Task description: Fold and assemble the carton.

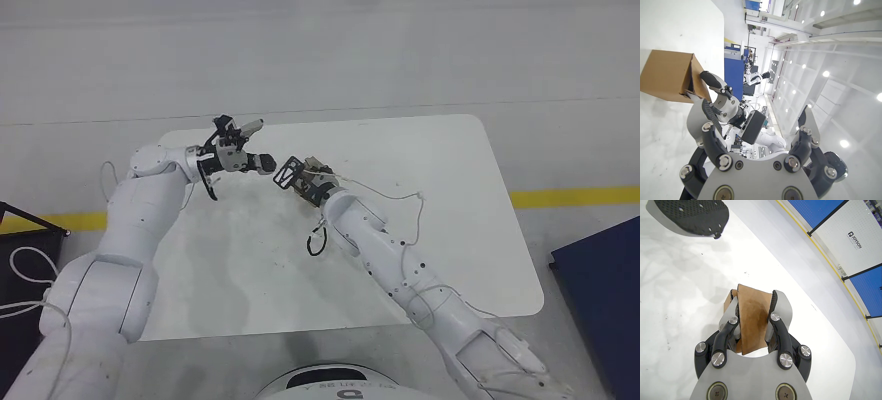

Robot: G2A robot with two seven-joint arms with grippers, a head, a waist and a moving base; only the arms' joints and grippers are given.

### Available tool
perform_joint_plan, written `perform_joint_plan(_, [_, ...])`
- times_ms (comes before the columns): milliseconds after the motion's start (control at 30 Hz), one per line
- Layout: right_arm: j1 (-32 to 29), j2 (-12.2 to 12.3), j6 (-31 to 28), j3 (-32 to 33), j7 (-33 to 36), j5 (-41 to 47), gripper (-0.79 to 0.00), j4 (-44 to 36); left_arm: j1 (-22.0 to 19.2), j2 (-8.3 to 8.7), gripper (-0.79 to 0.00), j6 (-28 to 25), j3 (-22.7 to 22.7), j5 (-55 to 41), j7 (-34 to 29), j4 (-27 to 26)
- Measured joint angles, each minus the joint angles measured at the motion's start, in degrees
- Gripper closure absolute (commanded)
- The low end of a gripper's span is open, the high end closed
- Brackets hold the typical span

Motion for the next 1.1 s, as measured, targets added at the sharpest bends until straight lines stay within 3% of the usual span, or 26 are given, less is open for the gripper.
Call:
perform_joint_plan(333, [-0.8, 0.0, -0.5, 1.0, -0.8, 0.3, -0.382, -0.9, -1.2, -1.86, -0.785, 3.0, 2.7, 3.0, 5.6, -2.3])
perform_joint_plan(733, [-2.2, 0.3, -2.3, 2.6, -1.2, 0.7, -0.388, -3.5, -2.1, -4.04, -0.785, 4.4, 5.6, 5.4, 7.7, -0.7])
perform_joint_plan(1100, [-2.5, 0.3, -3.4, 2.9, -1.3, 0.7, -0.397, -3.6, -2.4, -5.04, -0.785, 4.3, 6.2, 5.9, 8.8, 1.3])
